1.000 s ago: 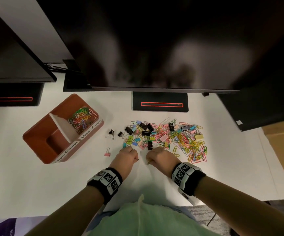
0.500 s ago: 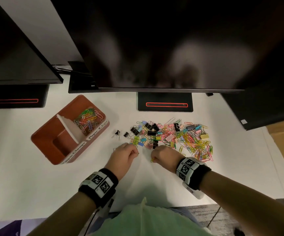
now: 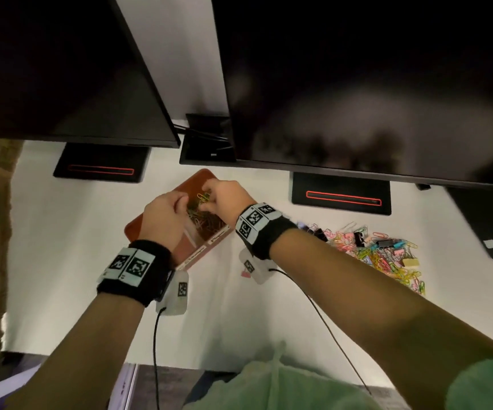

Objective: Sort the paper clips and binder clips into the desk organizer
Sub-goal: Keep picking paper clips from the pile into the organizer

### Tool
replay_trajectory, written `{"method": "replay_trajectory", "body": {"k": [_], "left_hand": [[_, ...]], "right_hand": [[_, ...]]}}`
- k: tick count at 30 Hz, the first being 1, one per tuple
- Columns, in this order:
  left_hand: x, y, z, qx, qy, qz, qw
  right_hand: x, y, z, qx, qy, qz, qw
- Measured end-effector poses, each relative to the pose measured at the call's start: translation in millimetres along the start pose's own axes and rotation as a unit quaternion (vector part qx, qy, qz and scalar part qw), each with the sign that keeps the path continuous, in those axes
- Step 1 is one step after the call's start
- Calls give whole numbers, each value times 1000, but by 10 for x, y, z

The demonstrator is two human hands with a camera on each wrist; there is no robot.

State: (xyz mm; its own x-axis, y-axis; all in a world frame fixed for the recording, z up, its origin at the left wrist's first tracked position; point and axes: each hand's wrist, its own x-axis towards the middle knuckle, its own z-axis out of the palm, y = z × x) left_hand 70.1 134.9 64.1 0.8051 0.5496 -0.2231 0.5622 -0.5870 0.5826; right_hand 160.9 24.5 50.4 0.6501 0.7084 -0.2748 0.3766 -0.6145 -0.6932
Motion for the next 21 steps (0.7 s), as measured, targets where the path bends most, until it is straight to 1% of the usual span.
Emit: {"method": "replay_trajectory", "body": {"k": [2, 4, 5, 6, 8, 9, 11, 13, 16, 19, 21], "left_hand": [[-74, 43, -25, -7, 25, 51, 998], [-189, 115, 14, -57, 35, 114, 991], [-249, 162, 69, -78, 25, 140, 987], [-302, 205, 156, -92, 3, 160, 983], [-410, 328, 379, -104, -58, 191, 974], [-460, 400, 516, -104, -93, 203, 969], [-538, 552, 811, -86, -157, 228, 957], [-572, 689, 1130, -64, -210, 259, 941], [-544, 827, 1557, 13, -275, 283, 919], [-479, 834, 1794, 110, -298, 290, 903], [-442, 778, 1818, 118, -301, 275, 905]], "right_hand": [[-52, 38, 25, 3, -8, -14, 1000], [-235, 162, 1, 24, 27, -58, 998], [-355, 282, -20, 31, 53, -74, 995], [-492, 426, -60, 31, 80, -77, 993], [-776, 804, -160, 10, 136, -53, 989], [-917, 1004, -221, -6, 160, -28, 987], [-1145, 1379, -344, -45, 181, 47, 981], [-1281, 1695, -432, -77, 178, 108, 975], [-1355, 1987, -493, -103, 144, 147, 973], [-1389, 2093, -470, -121, 81, 165, 975], [-1439, 2119, -414, -129, 62, 166, 976]]}}
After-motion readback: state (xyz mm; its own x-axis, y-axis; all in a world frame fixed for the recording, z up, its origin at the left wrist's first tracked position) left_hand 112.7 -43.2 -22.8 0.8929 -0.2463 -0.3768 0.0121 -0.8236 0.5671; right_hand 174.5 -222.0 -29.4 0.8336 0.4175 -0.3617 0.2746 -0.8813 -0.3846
